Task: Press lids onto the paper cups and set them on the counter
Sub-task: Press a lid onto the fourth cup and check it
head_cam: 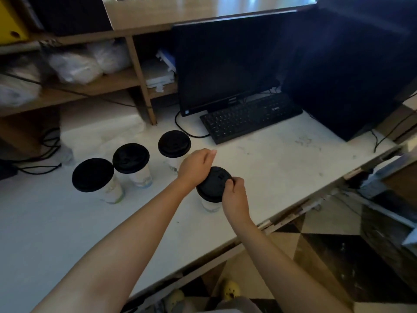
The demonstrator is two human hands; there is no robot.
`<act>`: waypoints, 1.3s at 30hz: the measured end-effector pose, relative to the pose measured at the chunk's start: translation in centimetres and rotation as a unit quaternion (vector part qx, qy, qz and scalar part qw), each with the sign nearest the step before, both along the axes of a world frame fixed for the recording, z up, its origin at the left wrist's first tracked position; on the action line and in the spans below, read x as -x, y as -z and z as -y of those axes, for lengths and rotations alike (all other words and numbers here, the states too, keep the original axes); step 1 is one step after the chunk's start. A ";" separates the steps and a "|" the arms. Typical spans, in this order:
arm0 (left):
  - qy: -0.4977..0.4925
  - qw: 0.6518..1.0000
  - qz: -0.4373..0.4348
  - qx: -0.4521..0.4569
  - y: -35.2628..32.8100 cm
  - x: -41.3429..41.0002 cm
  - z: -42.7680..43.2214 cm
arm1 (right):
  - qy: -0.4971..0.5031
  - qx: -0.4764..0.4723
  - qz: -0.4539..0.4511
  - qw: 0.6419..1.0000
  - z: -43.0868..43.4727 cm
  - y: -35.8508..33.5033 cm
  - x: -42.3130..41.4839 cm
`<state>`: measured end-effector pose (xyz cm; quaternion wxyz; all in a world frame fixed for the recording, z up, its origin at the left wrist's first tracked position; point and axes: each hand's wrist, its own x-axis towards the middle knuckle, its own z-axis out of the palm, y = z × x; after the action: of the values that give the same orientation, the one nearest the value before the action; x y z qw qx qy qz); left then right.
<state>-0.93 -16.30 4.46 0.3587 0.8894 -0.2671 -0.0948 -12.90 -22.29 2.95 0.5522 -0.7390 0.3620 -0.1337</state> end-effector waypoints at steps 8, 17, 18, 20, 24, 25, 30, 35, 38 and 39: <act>-0.105 0.993 -0.054 0.030 1.3 4.0 -0.9 | -0.122 0.118 -0.024 0.985 2.1 -0.9 -2.6; -0.115 0.992 -0.028 0.042 2.0 5.2 -0.4 | -0.106 0.166 -0.007 0.980 1.7 0.2 -2.9; -0.108 0.993 -0.024 0.037 2.0 5.2 -0.5 | -0.108 0.145 0.000 0.984 1.7 0.1 -2.9; -0.081 0.996 -0.032 0.027 1.8 4.8 -0.7 | -0.121 0.055 0.013 0.991 2.2 -0.2 -2.6; -0.032 0.996 -0.010 -0.078 0.8 3.9 -1.2 | -0.137 -0.243 0.089 0.956 3.5 0.5 -0.4; -0.023 0.990 0.035 -0.135 0.5 3.8 -1.3 | -0.129 -0.293 0.115 0.940 3.7 1.1 0.5; 0.053 0.974 0.144 -0.166 -0.5 3.8 0.4 | -0.275 -0.159 0.031 0.948 4.3 3.4 3.3; 0.090 0.962 0.125 -0.227 0.4 4.3 1.8 | -0.328 -0.066 -0.011 0.942 3.9 4.3 2.3; 0.079 0.960 0.149 -0.225 0.6 4.4 1.7 | -0.316 -0.065 -0.010 0.947 3.5 4.5 1.3; 0.077 0.958 0.156 -0.227 0.7 4.5 1.7 | -0.308 -0.066 -0.003 0.949 3.3 4.8 1.1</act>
<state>-5.48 -17.98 3.80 0.0925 0.9278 -0.3592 -0.0400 -14.03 -25.61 -1.80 0.6134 -0.7765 0.1262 0.0692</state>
